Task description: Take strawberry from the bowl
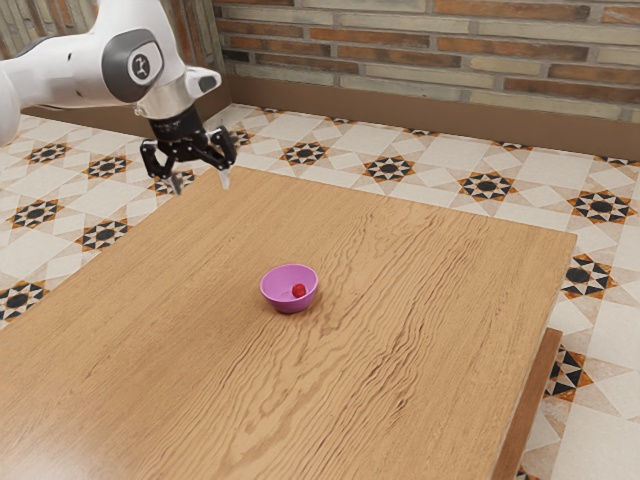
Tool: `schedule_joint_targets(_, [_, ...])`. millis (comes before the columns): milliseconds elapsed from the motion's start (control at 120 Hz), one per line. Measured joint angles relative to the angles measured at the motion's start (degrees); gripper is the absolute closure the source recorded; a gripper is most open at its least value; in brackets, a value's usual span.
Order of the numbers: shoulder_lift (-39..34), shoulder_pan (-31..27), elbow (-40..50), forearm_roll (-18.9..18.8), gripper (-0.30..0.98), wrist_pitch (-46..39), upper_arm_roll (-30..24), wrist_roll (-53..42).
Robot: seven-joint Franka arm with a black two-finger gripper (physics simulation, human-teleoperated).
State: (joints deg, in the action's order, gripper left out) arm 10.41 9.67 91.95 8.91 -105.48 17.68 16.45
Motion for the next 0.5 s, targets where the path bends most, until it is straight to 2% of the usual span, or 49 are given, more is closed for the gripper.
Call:
schedule_joint_targets(267, [0.1,0.1,0.3,-0.5,0.01,1.0,0.0,-11.3])
schedule_joint_targets(500, [5.4,0.3,2.6,-0.7,0.00,-4.7,-2.1,-6.4])
